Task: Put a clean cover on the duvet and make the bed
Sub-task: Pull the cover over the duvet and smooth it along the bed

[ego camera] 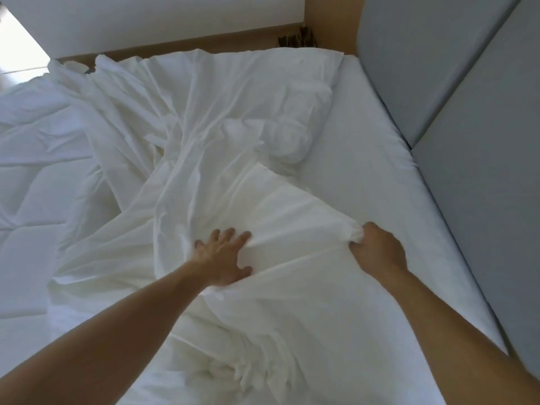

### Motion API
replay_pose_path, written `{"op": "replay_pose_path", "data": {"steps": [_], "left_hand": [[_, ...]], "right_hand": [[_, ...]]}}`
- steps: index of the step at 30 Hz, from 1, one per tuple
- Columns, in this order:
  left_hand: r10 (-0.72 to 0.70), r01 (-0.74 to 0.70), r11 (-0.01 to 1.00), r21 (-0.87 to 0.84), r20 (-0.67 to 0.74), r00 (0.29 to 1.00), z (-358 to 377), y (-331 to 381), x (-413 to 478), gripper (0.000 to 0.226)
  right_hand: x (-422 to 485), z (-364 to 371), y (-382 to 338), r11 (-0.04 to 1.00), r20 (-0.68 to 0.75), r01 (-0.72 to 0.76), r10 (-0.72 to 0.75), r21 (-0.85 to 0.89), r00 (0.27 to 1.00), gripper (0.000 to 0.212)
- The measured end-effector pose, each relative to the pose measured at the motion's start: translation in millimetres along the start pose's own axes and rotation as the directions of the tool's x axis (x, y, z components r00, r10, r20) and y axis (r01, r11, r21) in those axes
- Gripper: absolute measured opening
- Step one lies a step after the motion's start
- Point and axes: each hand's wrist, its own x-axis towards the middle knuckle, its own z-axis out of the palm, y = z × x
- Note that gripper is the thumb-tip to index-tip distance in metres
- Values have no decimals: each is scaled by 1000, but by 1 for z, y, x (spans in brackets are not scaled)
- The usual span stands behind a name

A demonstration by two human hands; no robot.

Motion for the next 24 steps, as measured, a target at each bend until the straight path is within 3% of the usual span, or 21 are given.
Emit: {"op": "replay_pose_path", "data": {"steps": [3,4,6,8,10,12,14,15,17,20,22,24], "left_hand": [[-22,24,993,-113,19,1000,18,21,6,81],[-16,20,994,-109,38,999,23,28,8,79],[20,-17,999,-29,114,993,31,40,12,72],[49,-55,998,23,228,972,37,52,18,66],[55,-70,996,46,275,960,39,63,25,63],[62,-76,996,45,262,963,39,78,31,63],[88,-98,995,33,222,971,39,94,34,65],[107,-112,994,12,195,975,40,103,34,67],[157,-151,987,-53,136,978,39,123,33,73],[229,-225,971,-84,36,973,34,158,36,80],[232,-246,956,-158,-101,967,23,179,40,82],[228,-284,939,-192,-269,936,12,193,45,79]], "right_hand": [[13,-39,38,978,-226,-44,90,202,970,20],[15,-37,52,978,-189,-101,136,185,972,22],[16,-13,86,973,21,-225,224,49,974,28],[16,12,117,964,187,-264,267,-39,946,32],[13,24,133,963,254,-268,251,34,934,41],[10,30,142,927,310,-294,217,231,926,58],[5,40,152,879,369,-364,243,309,897,79],[0,48,159,877,412,-388,253,284,875,82],[-5,55,170,905,449,-354,221,237,866,66],[13,13,181,901,267,-245,153,358,951,33],[31,-34,189,874,72,-163,147,458,987,30],[44,-54,209,833,-29,-174,222,526,975,26]]}}
